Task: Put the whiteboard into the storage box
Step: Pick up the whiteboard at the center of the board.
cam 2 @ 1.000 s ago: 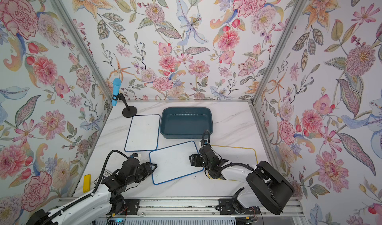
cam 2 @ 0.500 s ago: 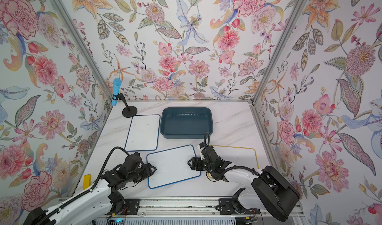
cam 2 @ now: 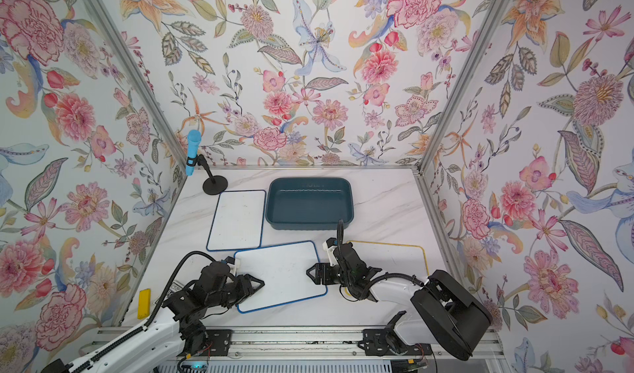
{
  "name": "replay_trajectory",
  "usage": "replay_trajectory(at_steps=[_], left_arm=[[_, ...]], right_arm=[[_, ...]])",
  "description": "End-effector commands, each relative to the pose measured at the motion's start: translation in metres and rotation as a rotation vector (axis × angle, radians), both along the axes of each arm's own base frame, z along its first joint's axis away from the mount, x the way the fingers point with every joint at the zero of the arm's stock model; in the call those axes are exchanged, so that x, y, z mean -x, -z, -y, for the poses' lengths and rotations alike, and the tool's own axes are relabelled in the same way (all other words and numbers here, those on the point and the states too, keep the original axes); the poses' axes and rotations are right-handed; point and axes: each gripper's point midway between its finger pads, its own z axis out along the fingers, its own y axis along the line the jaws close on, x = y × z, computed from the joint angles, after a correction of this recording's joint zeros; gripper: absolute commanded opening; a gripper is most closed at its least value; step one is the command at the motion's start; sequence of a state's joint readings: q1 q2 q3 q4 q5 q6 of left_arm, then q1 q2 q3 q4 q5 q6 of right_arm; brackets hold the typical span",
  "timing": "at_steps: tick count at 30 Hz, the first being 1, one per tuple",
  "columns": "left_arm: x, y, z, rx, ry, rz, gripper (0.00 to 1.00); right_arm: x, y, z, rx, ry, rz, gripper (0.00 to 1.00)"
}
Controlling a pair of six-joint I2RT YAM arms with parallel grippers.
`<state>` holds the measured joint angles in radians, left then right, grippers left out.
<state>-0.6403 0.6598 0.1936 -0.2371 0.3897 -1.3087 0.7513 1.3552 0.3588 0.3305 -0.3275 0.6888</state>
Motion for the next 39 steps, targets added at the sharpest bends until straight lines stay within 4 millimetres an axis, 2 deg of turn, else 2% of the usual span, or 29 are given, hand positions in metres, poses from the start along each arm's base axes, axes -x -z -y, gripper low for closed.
replay_trajectory(at_steps=[1,3,6,11,13,18,27,32,39], left_arm=[[-0.001,-0.043,0.025,0.105,0.112,0.093,0.57],[-0.003,-0.048,0.024,0.102,0.112,0.101,0.65],[-0.005,-0.056,0.021,0.091,0.114,0.115,0.72],[-0.008,-0.067,0.016,0.098,0.117,0.135,0.74],[-0.009,-0.069,0.011,0.092,0.113,0.133,0.79],[-0.012,-0.074,0.002,0.092,0.107,0.131,0.8],[-0.008,-0.073,0.003,0.07,0.175,0.105,0.6],[-0.007,-0.073,-0.003,-0.002,0.213,0.097,0.59],[-0.011,-0.072,-0.002,0.001,0.232,0.096,0.41]], right_arm=[[0.088,0.047,0.026,0.101,-0.139,-0.389,0.79],[0.084,0.045,0.03,0.103,-0.122,-0.379,0.8],[0.079,0.043,0.038,0.104,-0.101,-0.375,0.8],[0.071,0.04,0.048,0.103,-0.077,-0.364,0.82],[0.07,0.04,0.049,0.111,-0.079,-0.358,0.82],[0.062,0.043,0.056,0.116,-0.051,-0.367,0.83],[0.058,0.047,0.059,0.123,-0.048,-0.375,0.83],[0.057,0.046,0.058,0.119,-0.055,-0.374,0.83],[0.054,0.047,0.058,0.122,-0.053,-0.375,0.83]])
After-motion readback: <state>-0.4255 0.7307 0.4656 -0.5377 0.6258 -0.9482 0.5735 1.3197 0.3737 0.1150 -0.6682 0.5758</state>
